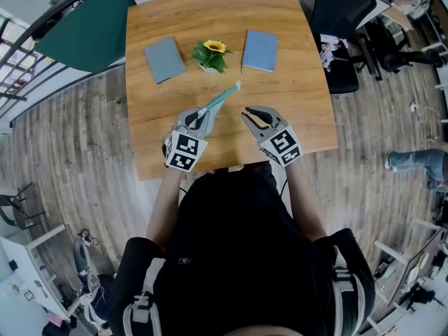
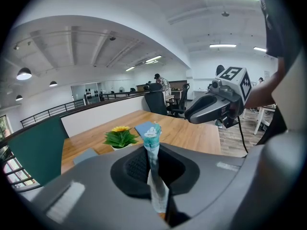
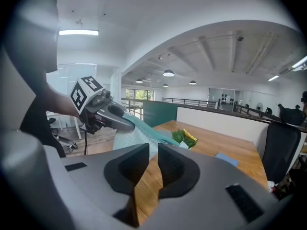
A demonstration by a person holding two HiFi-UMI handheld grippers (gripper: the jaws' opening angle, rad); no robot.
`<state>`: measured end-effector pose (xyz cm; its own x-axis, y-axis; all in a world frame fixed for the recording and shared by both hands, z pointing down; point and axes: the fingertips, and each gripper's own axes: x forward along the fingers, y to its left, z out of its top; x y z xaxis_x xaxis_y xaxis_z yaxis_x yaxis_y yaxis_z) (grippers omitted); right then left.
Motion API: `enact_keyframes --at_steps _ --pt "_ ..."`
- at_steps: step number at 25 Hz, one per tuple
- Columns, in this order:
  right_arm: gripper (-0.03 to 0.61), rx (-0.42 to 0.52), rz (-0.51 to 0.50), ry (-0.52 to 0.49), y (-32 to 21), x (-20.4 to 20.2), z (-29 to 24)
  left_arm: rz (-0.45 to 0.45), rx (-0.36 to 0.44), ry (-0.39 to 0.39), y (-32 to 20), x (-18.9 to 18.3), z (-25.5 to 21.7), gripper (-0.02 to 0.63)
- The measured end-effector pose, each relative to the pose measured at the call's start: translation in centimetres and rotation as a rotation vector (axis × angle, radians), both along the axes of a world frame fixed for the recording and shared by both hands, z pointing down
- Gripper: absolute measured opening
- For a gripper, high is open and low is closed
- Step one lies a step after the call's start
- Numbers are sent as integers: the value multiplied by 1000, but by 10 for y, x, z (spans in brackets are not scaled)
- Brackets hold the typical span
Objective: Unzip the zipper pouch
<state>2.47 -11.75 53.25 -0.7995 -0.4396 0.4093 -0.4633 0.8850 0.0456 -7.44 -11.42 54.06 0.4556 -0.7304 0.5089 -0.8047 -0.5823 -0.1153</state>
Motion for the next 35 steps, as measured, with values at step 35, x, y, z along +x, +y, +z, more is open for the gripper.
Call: enact_keyframes --at_steps 35 --pt "48 7 -101 -117 22 -38 -36 94 -6 -53 3 41 5 5"
